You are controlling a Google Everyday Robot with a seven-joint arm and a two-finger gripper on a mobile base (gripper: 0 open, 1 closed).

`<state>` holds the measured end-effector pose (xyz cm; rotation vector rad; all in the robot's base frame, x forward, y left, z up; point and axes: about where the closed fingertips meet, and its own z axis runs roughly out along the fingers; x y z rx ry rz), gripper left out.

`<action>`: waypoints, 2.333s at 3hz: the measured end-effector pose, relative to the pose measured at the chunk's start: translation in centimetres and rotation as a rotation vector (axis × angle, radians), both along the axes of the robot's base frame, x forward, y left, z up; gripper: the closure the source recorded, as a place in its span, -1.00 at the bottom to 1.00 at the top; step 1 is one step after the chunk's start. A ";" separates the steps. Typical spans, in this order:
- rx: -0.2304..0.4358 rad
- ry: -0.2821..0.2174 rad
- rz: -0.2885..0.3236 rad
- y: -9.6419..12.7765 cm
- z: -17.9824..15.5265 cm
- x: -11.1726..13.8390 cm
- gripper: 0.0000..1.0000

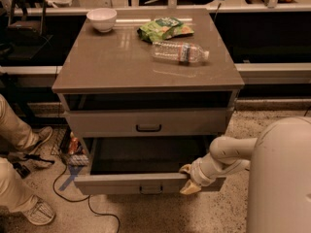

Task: Open middle drawer

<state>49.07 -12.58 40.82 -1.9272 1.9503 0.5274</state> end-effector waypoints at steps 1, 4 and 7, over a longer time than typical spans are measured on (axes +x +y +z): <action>0.000 0.000 0.000 0.0 0.3 0.0 0.55; 0.031 -0.009 -0.024 -0.4 -0.2 -1.4 1.00; 0.105 -0.024 -0.074 -0.8 -0.5 -4.3 0.69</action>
Offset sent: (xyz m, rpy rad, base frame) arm -0.0591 -0.0304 -0.0155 0.1161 0.0112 -0.1288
